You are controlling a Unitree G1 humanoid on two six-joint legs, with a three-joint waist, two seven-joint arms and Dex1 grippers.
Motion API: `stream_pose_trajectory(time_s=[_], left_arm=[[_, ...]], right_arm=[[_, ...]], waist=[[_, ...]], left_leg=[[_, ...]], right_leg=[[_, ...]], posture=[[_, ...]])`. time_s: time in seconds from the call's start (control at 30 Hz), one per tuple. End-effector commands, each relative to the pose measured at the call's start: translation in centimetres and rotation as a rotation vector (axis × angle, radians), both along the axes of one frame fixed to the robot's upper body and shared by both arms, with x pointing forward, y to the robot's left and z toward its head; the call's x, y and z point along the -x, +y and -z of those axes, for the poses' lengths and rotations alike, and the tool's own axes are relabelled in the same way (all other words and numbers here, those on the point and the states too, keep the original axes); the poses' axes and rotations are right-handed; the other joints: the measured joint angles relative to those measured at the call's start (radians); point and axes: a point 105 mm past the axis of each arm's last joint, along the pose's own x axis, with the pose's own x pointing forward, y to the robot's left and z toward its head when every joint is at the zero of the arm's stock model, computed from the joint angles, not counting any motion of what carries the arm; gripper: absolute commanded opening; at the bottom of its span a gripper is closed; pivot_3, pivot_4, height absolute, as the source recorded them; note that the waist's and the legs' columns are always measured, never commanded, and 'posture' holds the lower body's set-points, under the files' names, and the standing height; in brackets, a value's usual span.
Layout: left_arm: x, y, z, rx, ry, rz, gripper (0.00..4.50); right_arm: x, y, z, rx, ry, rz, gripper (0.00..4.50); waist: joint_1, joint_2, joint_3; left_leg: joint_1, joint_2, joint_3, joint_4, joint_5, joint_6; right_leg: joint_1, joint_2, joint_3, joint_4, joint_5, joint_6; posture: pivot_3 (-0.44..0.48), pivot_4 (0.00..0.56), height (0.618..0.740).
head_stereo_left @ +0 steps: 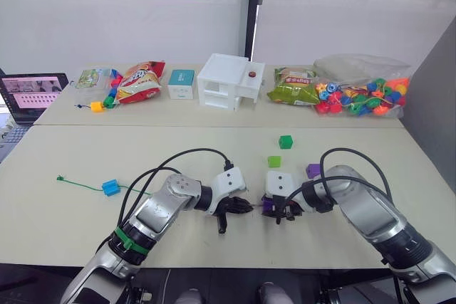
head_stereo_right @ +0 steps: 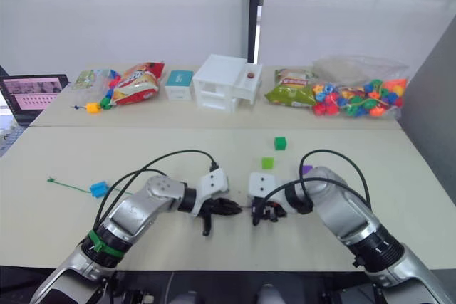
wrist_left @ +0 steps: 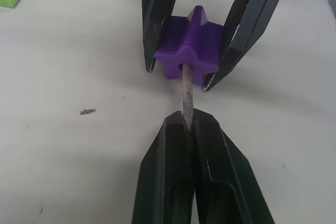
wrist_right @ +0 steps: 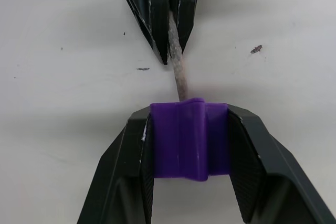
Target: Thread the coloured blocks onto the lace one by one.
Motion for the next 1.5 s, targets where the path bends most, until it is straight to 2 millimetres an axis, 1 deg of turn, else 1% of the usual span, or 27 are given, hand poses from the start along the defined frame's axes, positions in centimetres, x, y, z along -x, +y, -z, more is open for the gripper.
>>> stream_pose_trajectory(time_s=[0.03,0.17,0.33,0.47,0.7,0.93,1.23,1.5], left_arm=[[1.1,-1.9,-1.3,0.045,-0.046,0.102,0.0],[1.0,-0.3,-1.3,0.002,-0.058,0.095,0.0],[1.2,2.1,-1.1,-0.051,-0.059,0.077,0.0],[1.5,3.1,-1.1,-0.064,-0.056,0.069,0.0],[1.7,4.2,-1.0,-0.082,-0.051,0.038,0.0],[2.2,3.5,-0.7,-0.054,-0.034,0.032,0.0],[2.4,2.7,-1.1,-0.023,-0.035,0.041,0.0],[2.5,1.2,-0.6,-0.026,-0.031,0.091,0.0]], right_arm=[[1.7,1.8,0.2,-0.053,0.043,-0.09,1.36],[1.9,2.0,0.6,-0.068,0.06,-0.095,1.36],[2.3,2.7,1.1,-0.091,0.081,-0.097,1.36],[2.4,3.1,0.9,-0.123,0.085,-0.105,1.36],[2.5,2.9,1.2,-0.113,0.093,-0.111,1.36],[2.6,3.2,0.9,-0.094,0.082,-0.124,1.36],[2.6,3.2,0.8,-0.078,0.074,-0.125,1.36],[2.4,3.6,0.6,-0.07,0.064,-0.106,1.36]], waist=[[0.0,0.0,0.0],[-0.003,0.0,0.0],[-0.022,0.0,0.0],[-0.031,0.0,0.0],[-0.03,0.0,0.0],[-0.03,0.0,0.0],[-0.028,0.0,0.0],[-0.027,0.0,0.0]], left_leg=[[0.0,0.0,0.0,0.0,0.0,0.0],[0.0,0.0,0.0,0.0,0.0,0.0],[0.001,0.001,0.0,-0.002,0.0,0.0],[0.001,0.001,0.0,-0.002,0.0,0.0],[0.001,0.001,0.0,-0.002,0.0,0.0],[0.001,0.001,0.0,-0.002,0.0,0.0],[0.001,0.001,0.0,-0.002,0.0,0.0],[0.001,0.001,0.0,-0.002,0.0,0.0]], right_leg=[[0.0,0.0,0.0,0.0,0.0,0.0],[0.0,0.0,0.0,0.0,0.0,0.0],[-0.001,0.001,0.0,0.001,0.0,0.0],[-0.001,0.001,0.0,0.001,0.0,0.0],[-0.001,0.001,0.0,0.001,0.0,0.0],[-0.001,0.001,0.0,0.001,0.0,0.0],[-0.001,0.001,0.0,0.001,0.0,0.0],[-0.001,0.001,0.0,0.001,0.0,0.0]], posture=[[0.0,0.15,0.74],[0.0,0.15,0.74],[0.0,0.15,0.74],[0.0,0.15,0.74],[0.0,0.15,0.74],[0.0,0.15,0.74],[0.0,0.15,0.74],[0.0,0.15,0.74]])
